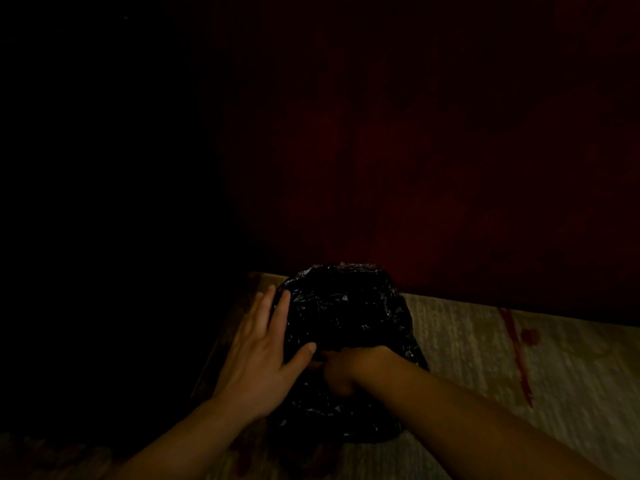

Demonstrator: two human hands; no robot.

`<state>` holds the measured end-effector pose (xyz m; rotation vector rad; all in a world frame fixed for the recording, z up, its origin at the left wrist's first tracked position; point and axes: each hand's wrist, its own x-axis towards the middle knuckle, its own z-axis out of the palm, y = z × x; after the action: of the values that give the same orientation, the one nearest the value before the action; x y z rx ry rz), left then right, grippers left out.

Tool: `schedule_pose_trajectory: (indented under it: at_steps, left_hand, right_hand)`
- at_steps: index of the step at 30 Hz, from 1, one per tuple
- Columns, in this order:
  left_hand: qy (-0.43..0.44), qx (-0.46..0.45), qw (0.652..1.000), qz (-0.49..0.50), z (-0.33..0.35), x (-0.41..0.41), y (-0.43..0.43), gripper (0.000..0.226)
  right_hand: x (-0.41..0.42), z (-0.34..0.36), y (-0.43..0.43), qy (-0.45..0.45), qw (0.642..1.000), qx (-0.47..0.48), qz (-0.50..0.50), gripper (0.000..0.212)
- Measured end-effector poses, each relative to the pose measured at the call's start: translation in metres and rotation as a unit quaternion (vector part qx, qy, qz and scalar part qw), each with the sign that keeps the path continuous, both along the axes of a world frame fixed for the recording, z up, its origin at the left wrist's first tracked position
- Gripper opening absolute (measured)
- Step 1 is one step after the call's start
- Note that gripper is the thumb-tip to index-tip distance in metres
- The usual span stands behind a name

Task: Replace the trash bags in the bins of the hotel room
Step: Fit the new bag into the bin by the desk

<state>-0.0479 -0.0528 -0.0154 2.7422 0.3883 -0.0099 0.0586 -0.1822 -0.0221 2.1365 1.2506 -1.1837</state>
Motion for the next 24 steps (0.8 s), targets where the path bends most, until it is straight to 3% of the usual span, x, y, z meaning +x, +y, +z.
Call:
schedule_pose_trajectory:
  at_steps: [3,6,7,8,10,12,15,16,18,20,22,23,24]
  left_hand:
    - [0.004,0.008,1.000,0.002,0.002,0.000,0.000,0.097]
    - [0.015,0.038,0.999,-0.006,0.005,0.000,0.000,0.102]
    - [0.011,0.049,0.999,-0.011,0.006,0.001,0.001,0.101]
    - [0.003,0.062,0.998,-0.022,0.007,0.002,0.001,0.099]
    - [-0.005,0.090,0.994,-0.055,0.008,0.002,0.001,0.093]
    - [0.001,0.110,0.991,-0.075,0.008,0.004,0.001,0.091]
    - [0.025,0.126,0.986,-0.102,0.009,0.006,0.001,0.090]
    - [0.026,0.125,0.986,-0.111,0.010,0.008,0.002,0.090]
    - [0.021,0.129,0.983,-0.129,0.015,0.012,0.007,0.092]
    - [0.012,0.127,0.982,-0.142,0.019,0.014,0.013,0.093]
    - [-0.003,0.112,0.984,-0.142,0.021,0.016,0.018,0.094]
    - [-0.011,0.100,0.985,-0.137,0.022,0.017,0.018,0.096]
    - [-0.014,0.087,0.987,-0.131,0.021,0.018,0.019,0.097]
  right_hand:
    - [-0.001,0.023,-0.015,-0.033,0.984,0.170,-0.035,0.054]
    - [0.008,0.045,-0.047,-0.170,0.880,0.436,-0.080,0.036]
    - [0.014,0.049,-0.059,-0.218,0.841,0.488,-0.080,0.036]
    - [0.019,0.050,-0.067,-0.234,0.829,0.505,-0.066,0.038]
    - [0.024,0.047,-0.069,-0.209,0.884,0.417,0.006,0.048]
    - [0.025,0.033,-0.055,-0.190,0.945,0.256,0.068,0.058]
    - [0.034,0.018,-0.033,-0.181,0.979,0.037,0.081,0.057]
    - [0.037,0.015,-0.029,-0.163,0.983,0.010,0.085,0.049]
    - [0.040,0.019,-0.033,-0.137,0.980,0.093,0.108,0.035]
    - [0.036,0.036,-0.050,-0.139,0.940,0.297,0.090,0.032]
    - [0.035,0.049,-0.074,-0.195,0.843,0.496,0.069,0.036]
    - [0.037,0.054,-0.086,-0.234,0.794,0.560,0.042,0.040]
    - [0.041,0.054,-0.097,-0.256,0.774,0.579,-0.002,0.048]
